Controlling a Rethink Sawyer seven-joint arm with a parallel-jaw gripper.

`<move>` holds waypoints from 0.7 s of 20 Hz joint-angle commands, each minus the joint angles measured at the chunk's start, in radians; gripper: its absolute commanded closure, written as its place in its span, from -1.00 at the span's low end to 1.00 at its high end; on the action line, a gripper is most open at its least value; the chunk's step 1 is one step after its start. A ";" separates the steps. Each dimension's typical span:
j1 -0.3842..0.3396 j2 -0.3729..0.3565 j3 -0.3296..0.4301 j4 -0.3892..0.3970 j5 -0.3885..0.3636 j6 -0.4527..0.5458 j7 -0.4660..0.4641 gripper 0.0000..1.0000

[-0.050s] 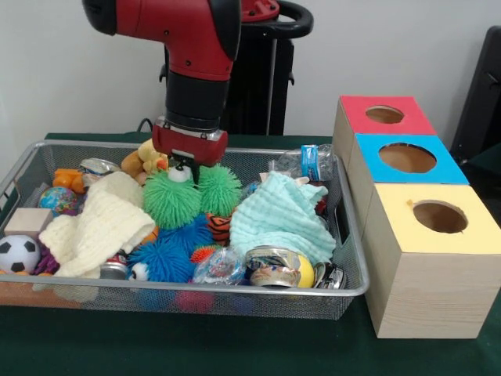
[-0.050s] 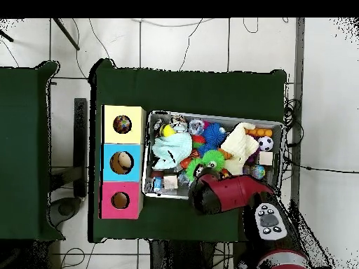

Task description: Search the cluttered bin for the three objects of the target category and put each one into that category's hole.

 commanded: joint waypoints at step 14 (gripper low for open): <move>0.057 -0.008 0.067 0.035 -0.021 -0.038 0.014 -1.00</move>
